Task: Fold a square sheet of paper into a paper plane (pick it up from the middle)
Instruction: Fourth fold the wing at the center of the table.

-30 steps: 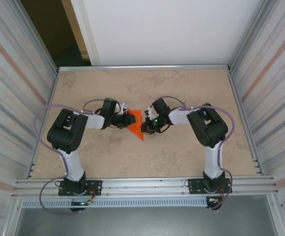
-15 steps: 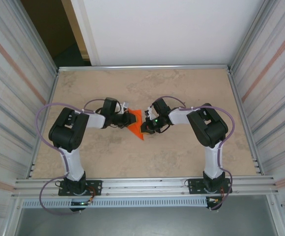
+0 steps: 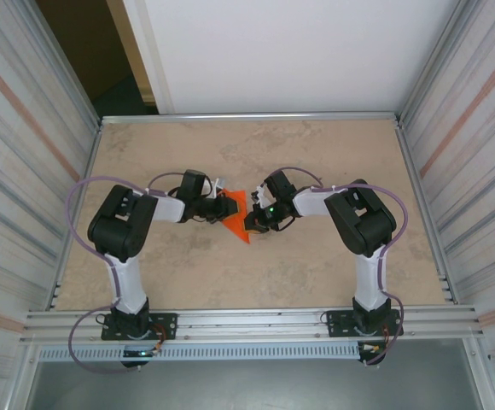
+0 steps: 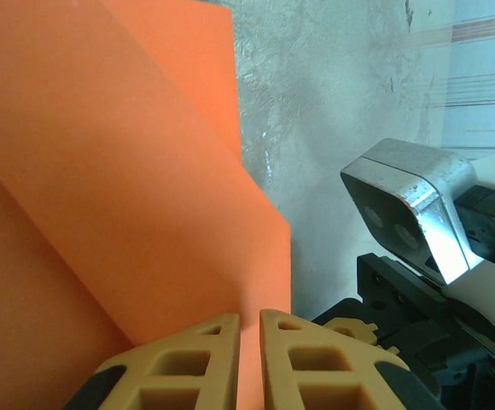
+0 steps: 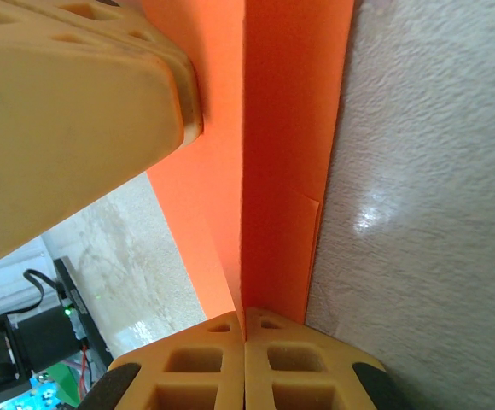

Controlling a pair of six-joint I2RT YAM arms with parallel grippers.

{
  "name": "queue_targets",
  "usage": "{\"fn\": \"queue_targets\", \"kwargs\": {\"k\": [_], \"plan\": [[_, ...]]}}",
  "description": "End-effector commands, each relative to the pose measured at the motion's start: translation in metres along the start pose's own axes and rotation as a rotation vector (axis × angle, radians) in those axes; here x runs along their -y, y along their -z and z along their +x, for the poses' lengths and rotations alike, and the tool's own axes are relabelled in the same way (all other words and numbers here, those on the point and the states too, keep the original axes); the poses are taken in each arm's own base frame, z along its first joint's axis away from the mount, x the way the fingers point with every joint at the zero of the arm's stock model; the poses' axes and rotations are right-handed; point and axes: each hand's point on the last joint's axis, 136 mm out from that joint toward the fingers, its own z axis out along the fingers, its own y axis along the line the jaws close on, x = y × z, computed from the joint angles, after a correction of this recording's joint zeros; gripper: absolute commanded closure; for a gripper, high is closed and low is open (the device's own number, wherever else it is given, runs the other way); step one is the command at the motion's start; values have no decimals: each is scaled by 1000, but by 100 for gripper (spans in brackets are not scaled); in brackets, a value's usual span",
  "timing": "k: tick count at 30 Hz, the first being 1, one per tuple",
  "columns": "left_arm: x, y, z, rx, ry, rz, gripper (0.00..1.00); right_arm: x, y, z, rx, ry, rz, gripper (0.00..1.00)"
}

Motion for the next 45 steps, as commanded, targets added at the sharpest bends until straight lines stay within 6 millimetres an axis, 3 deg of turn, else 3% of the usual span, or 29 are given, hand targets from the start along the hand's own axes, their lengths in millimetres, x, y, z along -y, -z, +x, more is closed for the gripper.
{"fn": "queue_targets", "kwargs": {"k": [1, 15, 24, 33, 36, 41, 45], "plan": [[1, -5, 0, -18, -3, 10, 85, 46, -6, 16, -35, -125, 127, 94], [-14, -11, 9, -40, 21, -29, 85, 45, -5, 17, -35, -125, 128, 89], [-42, -7, 23, -68, 68, -163, 86, 17, 12, 14, -18, -90, 69, 83], [-49, -9, 24, -83, 83, -203, 86, 9, 15, 28, -52, -79, 50, 84], [-51, -9, 26, -92, 84, -230, 86, 5, 32, 21, 20, -75, 52, 81], [-54, -9, 28, -102, 89, -264, 86, -10, 81, -1, 211, -25, 78, 73], [-56, -9, 28, -101, 96, -274, 86, -18, 82, -1, 205, 23, 116, 75]]}}
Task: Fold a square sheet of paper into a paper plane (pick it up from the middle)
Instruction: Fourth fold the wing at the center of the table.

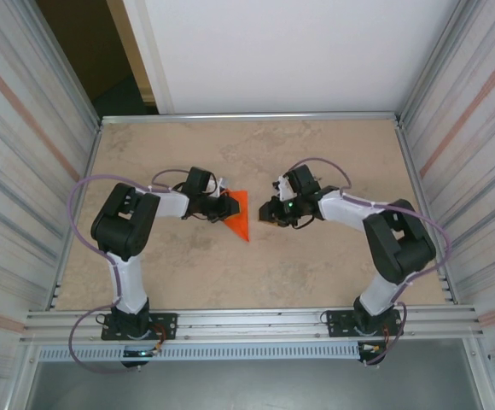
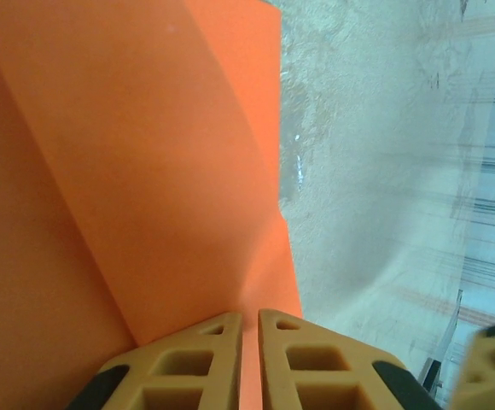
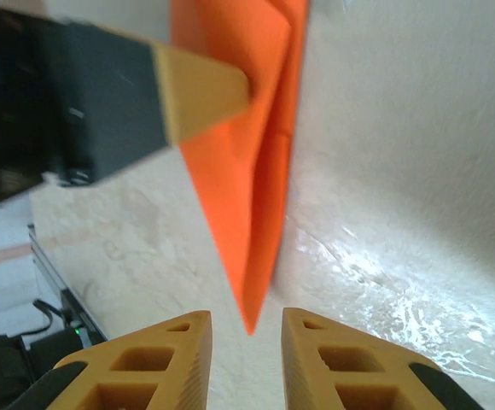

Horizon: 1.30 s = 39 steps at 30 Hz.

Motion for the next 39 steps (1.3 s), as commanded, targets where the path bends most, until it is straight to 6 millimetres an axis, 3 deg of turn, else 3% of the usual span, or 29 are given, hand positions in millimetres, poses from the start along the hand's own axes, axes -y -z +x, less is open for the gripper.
{"fn": "queue_targets", "kwargs": {"k": [1, 9, 14, 39], "plan": [[-47, -8, 28, -69, 78, -168, 86, -4, -4, 3, -12, 36, 58, 77], [-49, -8, 31, -79, 86, -169, 86, -33, -49, 11, -82, 88, 22, 86], [-50, -8, 34, -83, 90, -172, 86, -31, -70, 20, -132, 77, 22, 87], [-55, -8, 35, -88, 120, -198, 84, 4, -86, 46, -216, -13, 19, 87]]}}
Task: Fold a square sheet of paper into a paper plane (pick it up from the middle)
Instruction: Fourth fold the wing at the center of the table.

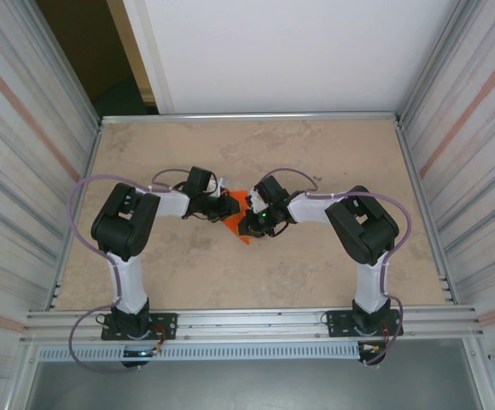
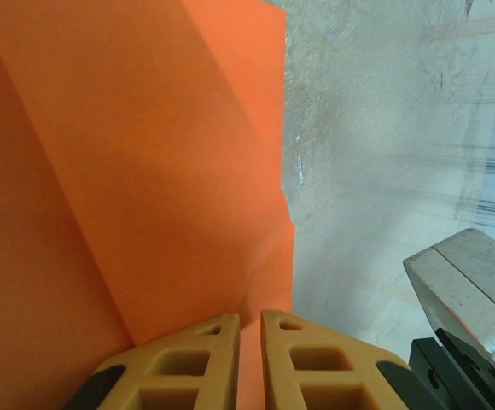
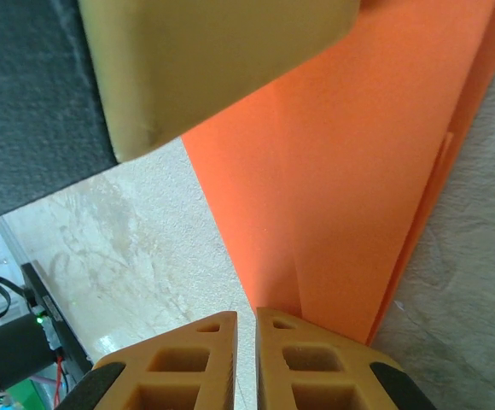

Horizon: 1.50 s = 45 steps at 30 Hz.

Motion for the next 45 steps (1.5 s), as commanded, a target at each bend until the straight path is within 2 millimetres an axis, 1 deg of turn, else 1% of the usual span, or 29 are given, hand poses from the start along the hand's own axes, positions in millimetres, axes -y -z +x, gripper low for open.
{"fn": "queue_targets", "kwargs": {"k": [1, 6, 11, 20, 25, 27, 28, 32, 34, 36, 40, 45], "plan": [[-55, -8, 34, -85, 115, -190, 84, 12, -5, 10, -39, -51, 4, 87], [-56, -9, 35, -86, 120, -195, 85, 8, -7, 12, -59, -41, -25, 87], [-58, -8, 35, -88, 124, -205, 85, 2, -3, 9, -57, -35, -52, 87], [-61, -9, 37, -92, 132, -214, 85, 15, -12, 17, -87, -49, -18, 87], [-62, -8, 38, -94, 136, -221, 85, 15, -15, 17, -95, -49, -18, 87], [-62, -8, 37, -93, 136, -224, 85, 12, -11, 15, -85, -44, -22, 87], [-63, -8, 38, -94, 137, -226, 85, 7, -5, 12, -69, -38, -30, 87], [-64, -7, 38, -94, 140, -231, 85, -13, 31, -4, 52, -7, -71, 84], [-64, -7, 38, -92, 143, -233, 85, -14, 37, -3, 68, -9, -68, 84], [-64, -7, 36, -86, 145, -234, 85, -11, 34, 3, 54, -17, -64, 84], [-64, -7, 36, -83, 152, -232, 85, -5, 19, 17, 0, -31, -65, 86], [-66, -7, 38, -89, 153, -237, 85, -2, 9, 22, -27, -35, -61, 87]]}}
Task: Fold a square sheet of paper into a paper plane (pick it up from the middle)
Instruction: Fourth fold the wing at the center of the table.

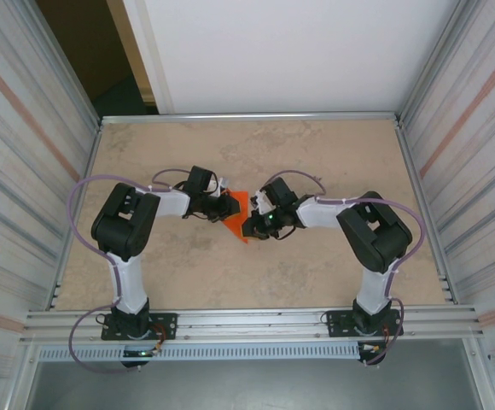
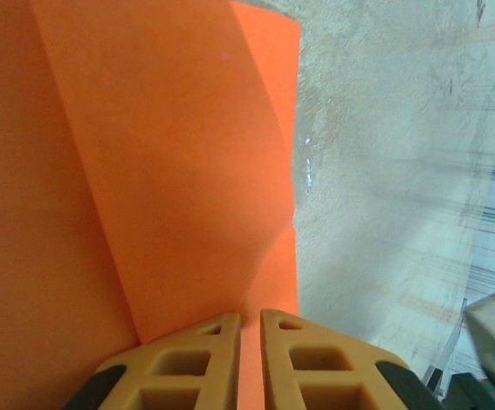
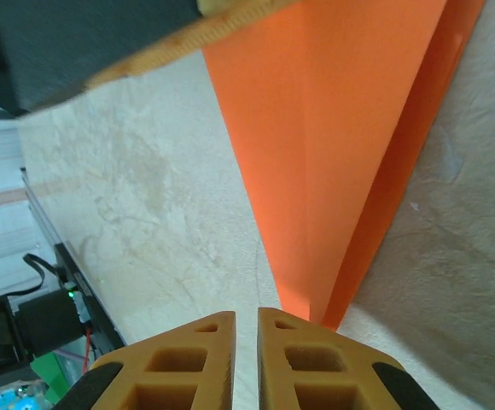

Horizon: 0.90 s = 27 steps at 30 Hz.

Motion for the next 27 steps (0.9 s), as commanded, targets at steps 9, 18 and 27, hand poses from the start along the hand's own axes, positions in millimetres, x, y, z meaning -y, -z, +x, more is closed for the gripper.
{"fn": "queue_targets", "kwargs": {"k": [9, 18, 27], "plan": [[-66, -8, 39, -93, 135, -220, 85, 17, -18, 11, -54, -48, 16, 87], [-66, -9, 39, -94, 139, -220, 85, 19, -22, 14, -70, -48, 20, 87], [-67, -9, 40, -93, 140, -224, 85, 21, -13, 11, -48, -34, 80, 87]]}}
